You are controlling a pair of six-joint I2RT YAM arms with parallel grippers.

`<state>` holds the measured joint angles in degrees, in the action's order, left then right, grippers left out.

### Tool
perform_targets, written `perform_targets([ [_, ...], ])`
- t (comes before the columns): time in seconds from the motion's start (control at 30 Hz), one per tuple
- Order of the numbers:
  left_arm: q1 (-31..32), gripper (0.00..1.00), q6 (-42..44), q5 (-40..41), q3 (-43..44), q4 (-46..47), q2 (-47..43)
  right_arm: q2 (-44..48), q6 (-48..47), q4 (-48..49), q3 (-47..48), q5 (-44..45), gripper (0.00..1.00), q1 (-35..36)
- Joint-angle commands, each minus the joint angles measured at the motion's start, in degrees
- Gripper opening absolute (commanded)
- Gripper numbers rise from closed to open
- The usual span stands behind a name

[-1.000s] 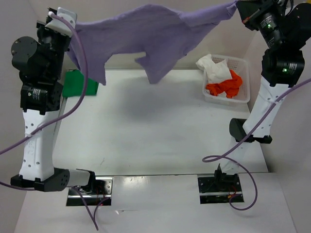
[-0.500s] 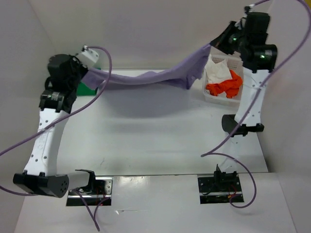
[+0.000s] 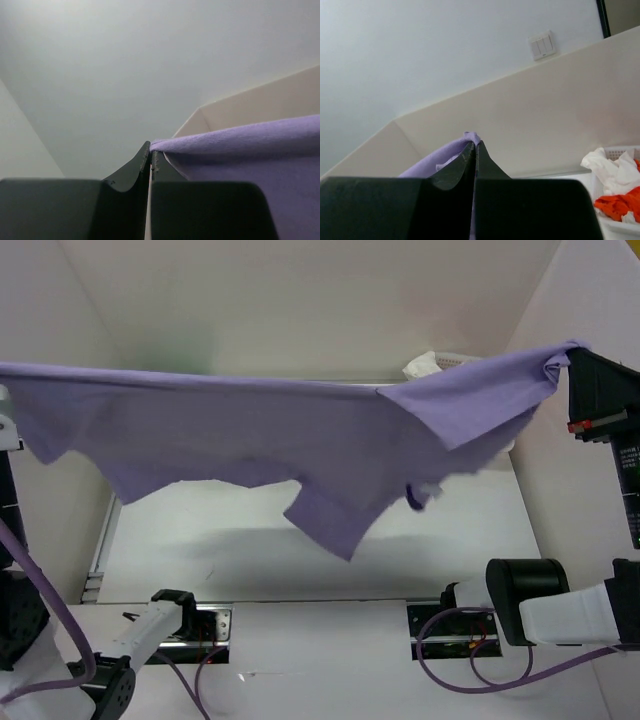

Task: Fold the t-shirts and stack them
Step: Flatten out the tshirt, then fold the flattened tshirt in 1/3 of the way

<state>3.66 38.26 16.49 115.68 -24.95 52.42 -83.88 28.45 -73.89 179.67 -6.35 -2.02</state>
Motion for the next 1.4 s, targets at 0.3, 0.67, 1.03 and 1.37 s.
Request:
perform_targets([
  [0.3, -0.3, 0.0, -5.7, 0.7, -18.1, -4.8, -4.2, -3.0, -0.3, -0.5, -18.1, -0.2, 0.0, 0.0],
  [0.67, -0.3, 0.0, -3.4, -5.6, -41.4, 2.3, 0.3, -26.5, -1.4, -0.5, -10.5, -6.1, 0.0, 3.2],
  [1.03, -1.5, 0.0, 1.7, -5.5, -50.2, 19.0, 23.1, -50.0, -1.9, -0.5, 0.0, -6.9, 0.0, 6.4],
  [1.37, -3.7, 0.0, 8.9, -1.8, -44.2, 26.3, 36.5, -53.4, -2.4, -0.5, -5.0, -9.6, 0.0, 6.9],
])
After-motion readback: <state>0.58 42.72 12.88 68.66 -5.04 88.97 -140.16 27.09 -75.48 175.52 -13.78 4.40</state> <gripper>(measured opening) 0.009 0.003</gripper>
